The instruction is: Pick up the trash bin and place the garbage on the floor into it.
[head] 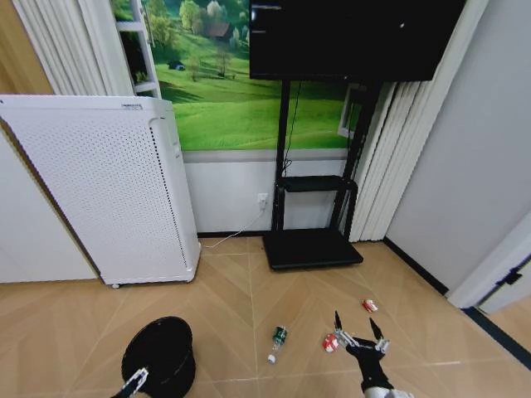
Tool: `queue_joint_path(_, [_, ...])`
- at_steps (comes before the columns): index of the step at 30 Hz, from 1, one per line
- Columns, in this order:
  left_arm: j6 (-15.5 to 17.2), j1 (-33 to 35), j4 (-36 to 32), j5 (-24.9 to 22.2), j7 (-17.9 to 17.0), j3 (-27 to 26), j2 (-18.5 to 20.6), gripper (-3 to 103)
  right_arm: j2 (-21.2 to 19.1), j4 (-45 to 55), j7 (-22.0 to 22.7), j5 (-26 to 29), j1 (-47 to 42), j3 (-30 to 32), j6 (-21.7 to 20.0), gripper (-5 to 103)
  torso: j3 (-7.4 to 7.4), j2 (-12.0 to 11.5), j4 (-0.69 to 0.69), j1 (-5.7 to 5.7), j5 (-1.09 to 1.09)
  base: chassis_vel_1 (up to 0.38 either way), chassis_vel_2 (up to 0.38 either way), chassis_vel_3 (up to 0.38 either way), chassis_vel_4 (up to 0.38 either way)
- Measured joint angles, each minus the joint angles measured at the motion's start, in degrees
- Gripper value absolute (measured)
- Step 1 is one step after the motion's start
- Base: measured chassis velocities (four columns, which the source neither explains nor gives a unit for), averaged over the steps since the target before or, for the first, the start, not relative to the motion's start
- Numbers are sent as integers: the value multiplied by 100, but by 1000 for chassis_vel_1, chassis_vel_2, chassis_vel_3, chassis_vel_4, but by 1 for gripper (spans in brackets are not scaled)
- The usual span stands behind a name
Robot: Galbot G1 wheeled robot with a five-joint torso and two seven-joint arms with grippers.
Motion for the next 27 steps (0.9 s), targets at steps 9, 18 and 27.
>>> queue_joint_path(9, [171,-222,183,-252,-112,60,60,51,1,-64,18,-7,-5,30,14,100,3,4,0,1,-1,0,0,0,0])
queue_joint_path(18, [188,-179,250,-448,-164,77,62,19,-9,-118,100,84,21,56,2,100,5,7,0,2,-1,0,0,0,0])
queue_joint_path(27, [-338,-173,285,46,211,133,-16,7,-26,-173,394,80,4,83,-60,100,7,10,0,3,-1,0,0,0,0])
